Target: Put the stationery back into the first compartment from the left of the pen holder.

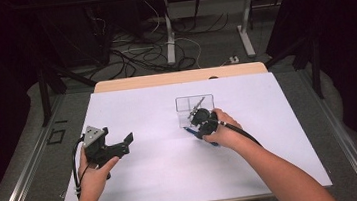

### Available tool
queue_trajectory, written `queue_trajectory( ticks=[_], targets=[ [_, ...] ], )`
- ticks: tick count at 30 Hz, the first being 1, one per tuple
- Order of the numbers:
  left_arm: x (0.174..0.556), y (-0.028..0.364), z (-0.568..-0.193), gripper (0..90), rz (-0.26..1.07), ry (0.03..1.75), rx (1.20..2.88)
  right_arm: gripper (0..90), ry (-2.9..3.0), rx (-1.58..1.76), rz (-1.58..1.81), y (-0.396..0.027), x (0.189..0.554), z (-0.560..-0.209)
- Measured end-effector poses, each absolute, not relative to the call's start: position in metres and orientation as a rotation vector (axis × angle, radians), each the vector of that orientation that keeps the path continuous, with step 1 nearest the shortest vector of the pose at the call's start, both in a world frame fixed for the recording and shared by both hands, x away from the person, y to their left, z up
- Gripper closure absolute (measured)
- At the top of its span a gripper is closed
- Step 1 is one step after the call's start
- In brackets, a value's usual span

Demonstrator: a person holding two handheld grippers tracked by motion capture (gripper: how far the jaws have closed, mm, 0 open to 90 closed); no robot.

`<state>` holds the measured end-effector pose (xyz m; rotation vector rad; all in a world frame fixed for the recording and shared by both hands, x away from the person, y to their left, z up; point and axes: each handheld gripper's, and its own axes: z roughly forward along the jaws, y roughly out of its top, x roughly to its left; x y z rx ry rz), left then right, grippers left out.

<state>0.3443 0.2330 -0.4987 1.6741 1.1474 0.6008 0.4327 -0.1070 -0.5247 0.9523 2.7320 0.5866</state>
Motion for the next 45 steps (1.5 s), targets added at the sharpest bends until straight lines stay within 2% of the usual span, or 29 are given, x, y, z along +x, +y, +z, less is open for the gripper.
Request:
queue_trajectory(
  ticks=[23, 45],
  targets=[
    [0.3444, 0.2328, -0.4989, 2.3, 0.600, 1.145, 1.674, 79.0, 2.770, 0.928, 0.527, -0.1041, 0.4399, -0.5329],
    [0.3444, 0.2331, -0.4988, 2.3, 0.600, 1.147, 1.673, 79.5, 2.793, 0.923, 0.478, -0.1031, 0.4401, -0.5303]
  ],
)
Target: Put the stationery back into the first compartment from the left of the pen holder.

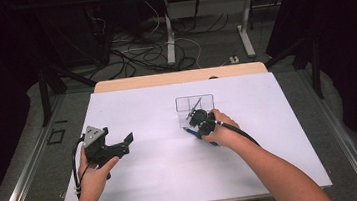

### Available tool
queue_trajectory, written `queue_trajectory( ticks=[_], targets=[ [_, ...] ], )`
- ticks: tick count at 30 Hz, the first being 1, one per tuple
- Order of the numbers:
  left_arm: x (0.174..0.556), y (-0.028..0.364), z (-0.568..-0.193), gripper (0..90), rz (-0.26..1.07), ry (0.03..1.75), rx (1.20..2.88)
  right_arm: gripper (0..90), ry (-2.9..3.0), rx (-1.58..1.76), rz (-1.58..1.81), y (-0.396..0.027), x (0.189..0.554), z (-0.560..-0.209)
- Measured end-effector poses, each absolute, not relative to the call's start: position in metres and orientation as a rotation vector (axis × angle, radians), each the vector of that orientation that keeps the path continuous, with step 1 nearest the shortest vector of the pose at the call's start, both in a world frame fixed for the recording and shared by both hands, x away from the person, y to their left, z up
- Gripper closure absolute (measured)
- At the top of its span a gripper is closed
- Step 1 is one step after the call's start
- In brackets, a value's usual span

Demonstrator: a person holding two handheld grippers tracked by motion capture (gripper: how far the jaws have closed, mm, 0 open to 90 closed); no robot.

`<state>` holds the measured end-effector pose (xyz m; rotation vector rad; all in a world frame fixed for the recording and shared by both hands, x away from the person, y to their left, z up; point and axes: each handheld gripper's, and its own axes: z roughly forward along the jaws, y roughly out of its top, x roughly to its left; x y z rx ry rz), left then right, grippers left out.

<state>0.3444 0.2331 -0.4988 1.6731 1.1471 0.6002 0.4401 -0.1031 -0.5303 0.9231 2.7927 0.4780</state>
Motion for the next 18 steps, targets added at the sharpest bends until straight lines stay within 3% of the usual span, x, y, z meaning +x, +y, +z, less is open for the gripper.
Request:
queue_trajectory(
  ticks=[18],
  targets=[
    [0.3444, 0.2336, -0.4988, 2.3, 0.602, 1.146, 1.681, 79.6, 2.781, 0.903, 0.561, -0.1029, 0.4334, -0.5241]
  ],
)
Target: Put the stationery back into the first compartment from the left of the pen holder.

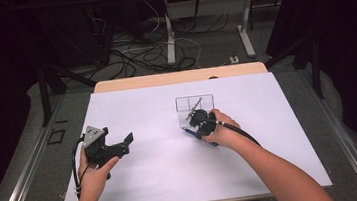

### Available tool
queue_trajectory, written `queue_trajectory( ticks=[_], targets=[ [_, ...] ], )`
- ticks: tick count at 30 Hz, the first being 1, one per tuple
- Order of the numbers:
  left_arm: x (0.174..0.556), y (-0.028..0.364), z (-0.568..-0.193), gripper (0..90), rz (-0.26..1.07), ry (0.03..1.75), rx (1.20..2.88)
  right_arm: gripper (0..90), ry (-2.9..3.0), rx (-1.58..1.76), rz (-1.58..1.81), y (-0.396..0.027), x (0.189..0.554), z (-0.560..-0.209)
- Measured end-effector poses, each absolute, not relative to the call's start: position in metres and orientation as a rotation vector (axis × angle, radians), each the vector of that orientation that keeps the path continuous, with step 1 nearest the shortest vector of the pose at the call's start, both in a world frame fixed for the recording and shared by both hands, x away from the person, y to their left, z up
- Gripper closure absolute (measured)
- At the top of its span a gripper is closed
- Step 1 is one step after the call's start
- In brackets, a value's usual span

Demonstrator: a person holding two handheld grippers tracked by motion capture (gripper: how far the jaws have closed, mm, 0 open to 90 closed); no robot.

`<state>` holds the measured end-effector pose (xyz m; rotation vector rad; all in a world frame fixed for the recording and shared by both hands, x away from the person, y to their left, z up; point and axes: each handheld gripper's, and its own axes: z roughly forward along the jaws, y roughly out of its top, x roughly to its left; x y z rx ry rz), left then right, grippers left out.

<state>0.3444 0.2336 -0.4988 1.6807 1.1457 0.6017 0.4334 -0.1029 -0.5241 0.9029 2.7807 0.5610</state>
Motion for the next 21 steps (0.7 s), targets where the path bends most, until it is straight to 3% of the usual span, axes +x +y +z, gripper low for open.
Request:
queue_trajectory(
  ticks=[21],
  targets=[
    [0.345, 0.232, -0.500, 1.3, 0.610, 1.144, 1.681, 79.6, 2.718, 0.861, 0.834, -0.103, 0.419, -0.495]
  ],
)
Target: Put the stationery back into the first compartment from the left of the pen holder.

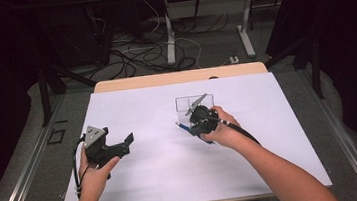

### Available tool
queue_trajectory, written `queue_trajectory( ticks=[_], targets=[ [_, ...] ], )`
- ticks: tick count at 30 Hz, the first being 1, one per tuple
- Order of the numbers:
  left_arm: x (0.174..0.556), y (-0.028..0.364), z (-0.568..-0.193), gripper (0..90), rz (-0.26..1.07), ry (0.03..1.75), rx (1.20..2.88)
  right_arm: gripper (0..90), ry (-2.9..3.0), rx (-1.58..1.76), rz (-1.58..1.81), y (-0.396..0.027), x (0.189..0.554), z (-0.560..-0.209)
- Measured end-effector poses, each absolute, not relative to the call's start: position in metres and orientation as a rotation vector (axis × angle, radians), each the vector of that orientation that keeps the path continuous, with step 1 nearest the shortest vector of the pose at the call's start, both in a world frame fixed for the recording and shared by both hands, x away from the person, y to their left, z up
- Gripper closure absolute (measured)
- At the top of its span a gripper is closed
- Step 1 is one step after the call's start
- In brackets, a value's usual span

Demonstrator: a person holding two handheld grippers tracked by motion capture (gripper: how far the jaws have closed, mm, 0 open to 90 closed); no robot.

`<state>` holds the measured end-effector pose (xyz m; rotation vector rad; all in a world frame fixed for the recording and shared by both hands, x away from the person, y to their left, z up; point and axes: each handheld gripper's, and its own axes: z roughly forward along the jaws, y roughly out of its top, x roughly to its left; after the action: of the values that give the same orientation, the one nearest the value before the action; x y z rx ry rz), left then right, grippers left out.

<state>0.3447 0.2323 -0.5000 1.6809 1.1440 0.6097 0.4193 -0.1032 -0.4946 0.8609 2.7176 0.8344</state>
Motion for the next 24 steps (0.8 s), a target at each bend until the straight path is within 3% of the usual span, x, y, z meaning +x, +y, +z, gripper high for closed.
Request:
queue_trajectory(
  ticks=[24],
  targets=[
    [0.345, 0.233, -0.502, 0.2, 0.615, 1.147, 1.683, 79.6, 2.562, 0.843, 1.089, -0.092, 0.413, -0.452]
  ],
)
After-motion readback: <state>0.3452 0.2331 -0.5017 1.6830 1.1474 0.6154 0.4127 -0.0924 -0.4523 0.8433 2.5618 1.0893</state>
